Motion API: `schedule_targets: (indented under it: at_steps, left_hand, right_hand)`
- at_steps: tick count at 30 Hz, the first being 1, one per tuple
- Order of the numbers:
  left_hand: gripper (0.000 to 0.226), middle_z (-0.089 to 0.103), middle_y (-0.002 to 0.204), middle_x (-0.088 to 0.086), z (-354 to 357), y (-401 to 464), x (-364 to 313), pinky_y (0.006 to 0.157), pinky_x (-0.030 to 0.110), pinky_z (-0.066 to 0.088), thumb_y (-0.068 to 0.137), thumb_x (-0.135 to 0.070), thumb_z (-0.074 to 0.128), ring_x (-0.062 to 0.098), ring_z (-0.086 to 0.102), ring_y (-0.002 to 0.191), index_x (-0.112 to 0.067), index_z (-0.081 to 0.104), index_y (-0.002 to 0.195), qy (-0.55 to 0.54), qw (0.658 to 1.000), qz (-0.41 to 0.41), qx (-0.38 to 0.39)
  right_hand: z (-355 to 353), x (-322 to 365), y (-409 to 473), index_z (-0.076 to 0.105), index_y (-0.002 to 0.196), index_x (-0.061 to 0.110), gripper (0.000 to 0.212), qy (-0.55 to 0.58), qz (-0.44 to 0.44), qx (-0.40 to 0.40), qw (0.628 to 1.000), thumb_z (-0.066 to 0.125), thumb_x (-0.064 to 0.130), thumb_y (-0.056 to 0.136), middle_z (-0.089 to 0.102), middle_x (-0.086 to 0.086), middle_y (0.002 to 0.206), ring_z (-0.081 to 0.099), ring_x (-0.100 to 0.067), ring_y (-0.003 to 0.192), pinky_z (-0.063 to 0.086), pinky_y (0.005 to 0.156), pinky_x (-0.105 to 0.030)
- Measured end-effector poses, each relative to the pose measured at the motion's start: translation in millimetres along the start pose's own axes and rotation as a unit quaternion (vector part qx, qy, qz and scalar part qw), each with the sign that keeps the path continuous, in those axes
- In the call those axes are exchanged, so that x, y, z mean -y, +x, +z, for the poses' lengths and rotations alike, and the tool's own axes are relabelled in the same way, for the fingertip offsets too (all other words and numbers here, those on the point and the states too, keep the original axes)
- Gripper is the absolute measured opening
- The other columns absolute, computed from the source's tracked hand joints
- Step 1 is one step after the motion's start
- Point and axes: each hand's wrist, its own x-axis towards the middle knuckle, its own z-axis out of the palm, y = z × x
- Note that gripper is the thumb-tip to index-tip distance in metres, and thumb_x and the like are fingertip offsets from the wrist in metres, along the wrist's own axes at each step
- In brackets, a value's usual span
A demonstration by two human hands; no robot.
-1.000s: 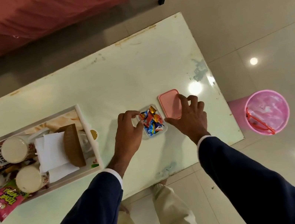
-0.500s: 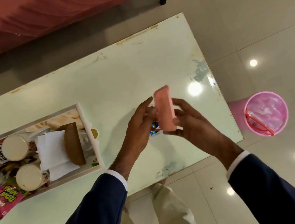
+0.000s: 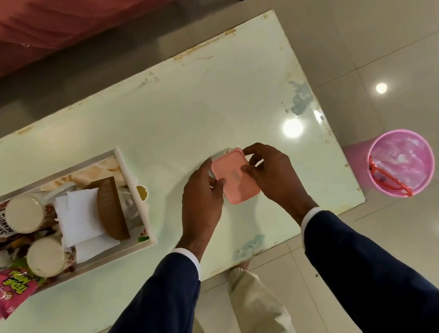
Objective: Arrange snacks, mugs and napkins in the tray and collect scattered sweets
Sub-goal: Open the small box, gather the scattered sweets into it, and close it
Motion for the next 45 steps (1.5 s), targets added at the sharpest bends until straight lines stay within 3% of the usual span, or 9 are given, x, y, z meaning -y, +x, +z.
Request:
schedule_targets:
  at_steps: [4,11,16,23,28,31,34,39,45]
  left_hand:
    - [0.053,0.068,0.119,0.005,3.7,6.4,5.1,0.079,0.022,0.052,0.096,-0.015,0.069,0.009,0.060,0.087,-0.017,0.050,0.146,-0.014,1.000,-0.020,0.001]
    - [0.052,0.064,0.118,-0.002,3.6,8.5,12.8,0.082,0.019,0.042,0.099,-0.016,0.064,0.005,0.054,0.092,-0.023,0.049,0.148,0.035,0.999,0.004,-0.013]
    - [0.046,0.050,0.112,-0.004,3.1,13.2,13.1,0.078,0.024,0.056,0.097,-0.015,0.068,0.010,0.057,0.091,-0.023,0.056,0.141,0.029,0.999,0.009,-0.039]
    - [0.051,0.061,0.112,-0.003,4.1,15.2,22.5,0.079,0.026,0.056,0.099,-0.012,0.063,0.011,0.061,0.095,-0.027,0.049,0.146,-0.013,0.998,-0.003,-0.065]
    - [0.037,0.064,0.105,-0.005,2.7,28.5,26.1,0.077,0.025,0.050,0.100,-0.016,0.061,0.008,0.055,0.090,-0.027,0.059,0.135,0.049,0.998,0.014,-0.045]
    - [0.030,0.065,0.111,-0.003,5.3,38.8,27.5,0.077,0.028,0.048,0.100,-0.017,0.062,0.013,0.057,0.093,-0.025,0.061,0.129,0.049,0.998,-0.022,-0.018]
    - [0.018,0.065,0.118,0.002,12.4,46.4,24.8,0.077,0.036,0.051,0.103,-0.025,0.053,0.021,0.061,0.100,-0.022,0.060,0.119,-0.022,0.992,-0.121,0.001]
    - [0.034,0.061,0.093,-0.003,41.2,48.8,14.8,0.056,0.029,0.036,0.109,-0.046,0.028,0.023,0.060,0.081,-0.022,0.050,0.100,-0.003,0.983,-0.153,-0.103]
    - [0.035,0.056,0.079,-0.006,60.3,55.0,25.2,0.052,0.023,0.031,0.110,-0.036,0.036,0.016,0.052,0.064,-0.010,0.059,0.102,0.048,0.975,-0.070,-0.204]
  right_hand:
    - [9.9,-1.2,12.9,0.064,0.117,0.017,0.026,-0.049,-0.014,-0.009,0.999,0.067,0.015,0.091,0.053,0.002,0.108,0.063,-0.018,0.088,0.053,0.074,-0.030]
    - [21.4,-8.1,21.3,0.059,0.117,0.022,0.028,-0.080,-0.007,-0.011,0.997,0.067,0.018,0.090,0.054,0.005,0.114,0.060,-0.012,0.089,0.051,0.069,-0.029]
    - [21.3,-10.4,27.7,0.058,0.117,0.023,0.030,-0.067,-0.002,0.007,0.998,0.067,0.019,0.089,0.060,0.003,0.110,0.064,-0.018,0.091,0.059,0.075,-0.039]
    - [29.2,-11.2,23.2,0.053,0.137,0.030,0.048,-0.018,-0.004,0.035,0.999,0.060,0.009,0.093,0.056,-0.001,0.112,0.063,-0.024,0.099,0.063,0.072,-0.048]
    - [35.7,-13.2,25.7,0.056,0.136,0.031,0.049,0.016,0.024,0.024,0.999,0.060,0.008,0.093,0.052,0.004,0.108,0.063,-0.021,0.099,0.062,0.074,-0.048]
    - [36.5,-15.4,27.1,0.056,0.135,0.034,0.049,0.031,0.052,0.036,0.998,0.061,0.010,0.093,0.059,-0.002,0.108,0.065,-0.026,0.098,0.062,0.075,-0.050]
    - [34.3,-13.0,31.3,0.057,0.132,0.034,0.045,0.046,0.077,0.059,0.994,0.059,0.011,0.093,0.061,-0.007,0.111,0.065,-0.029,0.102,0.061,0.078,-0.053]
    - [47.0,-14.6,27.2,0.042,0.141,0.045,0.047,0.014,0.080,0.057,0.995,0.044,0.019,0.102,0.049,0.000,0.114,0.059,-0.025,0.096,0.063,0.070,-0.051]
    - [62.7,-30.3,27.1,0.027,0.148,0.053,0.052,0.026,0.069,0.034,0.997,0.040,0.025,0.106,0.045,0.002,0.113,0.051,-0.008,0.079,0.064,0.071,-0.047]
